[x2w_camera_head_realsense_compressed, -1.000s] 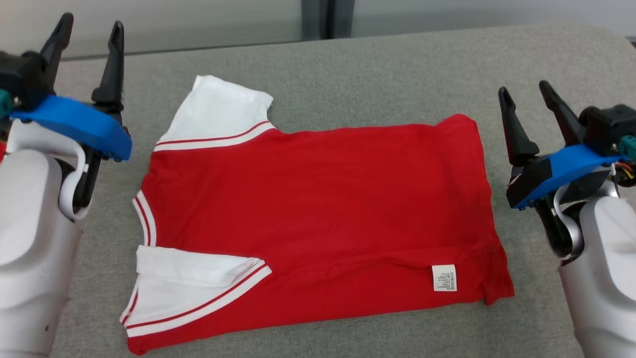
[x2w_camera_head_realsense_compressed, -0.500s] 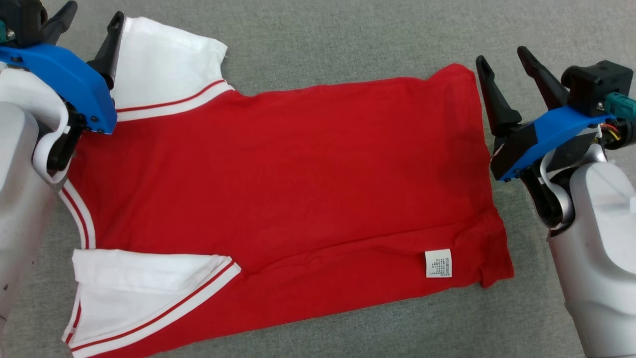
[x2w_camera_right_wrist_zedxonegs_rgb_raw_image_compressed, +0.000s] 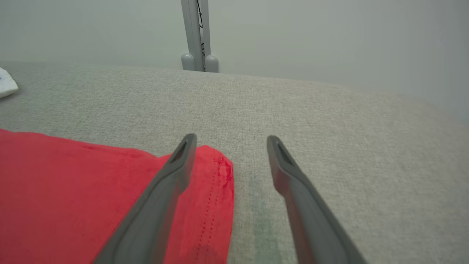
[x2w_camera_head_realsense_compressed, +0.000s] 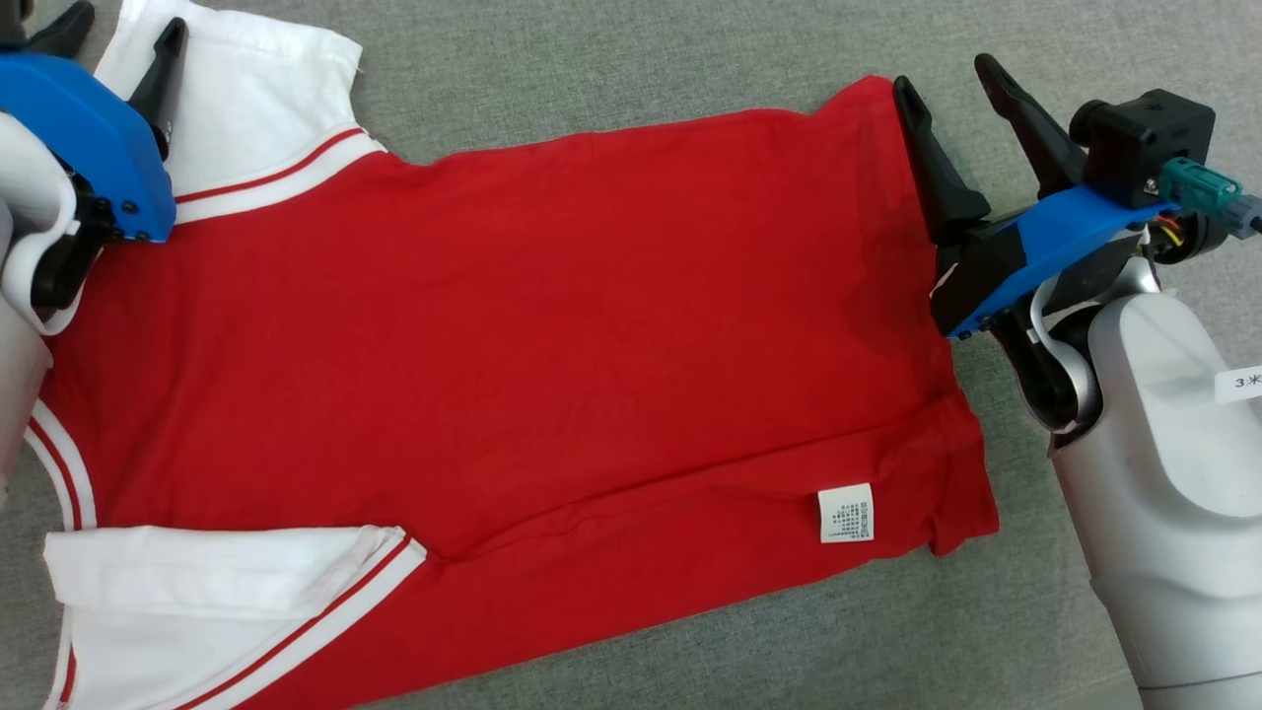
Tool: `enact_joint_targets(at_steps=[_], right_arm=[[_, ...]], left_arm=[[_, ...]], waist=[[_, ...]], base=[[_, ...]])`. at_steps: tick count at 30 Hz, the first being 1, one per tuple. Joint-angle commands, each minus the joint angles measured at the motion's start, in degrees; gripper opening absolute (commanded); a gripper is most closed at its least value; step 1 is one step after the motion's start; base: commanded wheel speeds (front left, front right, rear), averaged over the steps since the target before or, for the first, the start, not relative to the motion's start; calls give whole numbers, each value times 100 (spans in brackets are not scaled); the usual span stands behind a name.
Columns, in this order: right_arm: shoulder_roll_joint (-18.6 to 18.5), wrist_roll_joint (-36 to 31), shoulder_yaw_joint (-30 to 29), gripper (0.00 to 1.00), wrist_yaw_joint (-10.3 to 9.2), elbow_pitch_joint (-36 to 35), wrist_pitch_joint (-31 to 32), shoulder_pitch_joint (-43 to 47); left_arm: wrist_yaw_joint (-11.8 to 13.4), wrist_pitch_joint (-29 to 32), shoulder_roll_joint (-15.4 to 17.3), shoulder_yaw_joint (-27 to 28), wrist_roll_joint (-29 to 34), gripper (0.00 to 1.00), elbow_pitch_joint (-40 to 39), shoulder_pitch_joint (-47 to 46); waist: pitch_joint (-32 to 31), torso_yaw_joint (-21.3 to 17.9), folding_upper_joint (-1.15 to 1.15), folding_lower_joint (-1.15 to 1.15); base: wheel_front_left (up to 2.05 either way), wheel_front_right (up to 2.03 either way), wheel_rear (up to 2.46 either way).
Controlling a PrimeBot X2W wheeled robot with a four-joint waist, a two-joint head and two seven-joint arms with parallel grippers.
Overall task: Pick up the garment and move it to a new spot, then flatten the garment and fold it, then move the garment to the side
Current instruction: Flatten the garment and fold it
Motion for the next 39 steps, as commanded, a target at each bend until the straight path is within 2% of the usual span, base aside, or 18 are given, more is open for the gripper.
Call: enact_joint_targets(at_steps=[1,6,7,8,9,10,27,37,38,39], right_arm=[[-15,21,9,100,1,6,-35,-109],[-48,41,49,100,1,30,8,-172],[-48,41,63,100,1,34,18,-188],[-51,41,78,100,1,40,34,-199],[-54,41,96,100,1,53,50,-209],[-59,46,111,100,1,65,53,-233],[-395,458,427,100,1,401,715,-44],[-373,497,498,100,1,1123,862,-497],[-353,532,520,76,1,1200,867,-534],[-339,583,518,31,1,1288,866,-580]], left_arm=[[-9,73,-5,-75,-59,100,64,-11],[-9,320,-31,-318,-506,99,26,-37],[-9,352,-8,-390,-533,75,40,-55],[-9,399,-3,-458,-595,37,45,-76],[-9,421,-3,-504,-644,16,46,-87],[-9,424,-1,-549,-691,0,37,-117],[-8,-480,-84,-1355,-930,0,-287,-556],[-8,-773,-113,-1745,-1103,0,-422,-729],[-8,-810,-108,-1779,-1131,0,-429,-747],[-8,-841,-112,-1810,-1159,0,-439,-764]], waist=[[2,-9,0,0],[16,-34,0,0],[15,-35,0,0],[9,-35,0,0],[0,-35,0,0],[-10,-33,0,0],[-349,289,0,0],[-313,498,0,0],[-318,513,0,0],[-324,527,0,0]], base=[[0,0,0],[0,0,0],[0,0,0],[0,0,0],[0,0,0],[0,0,0],[0,0,0],[0,0,0],[0,0,0],[0,0,0]])
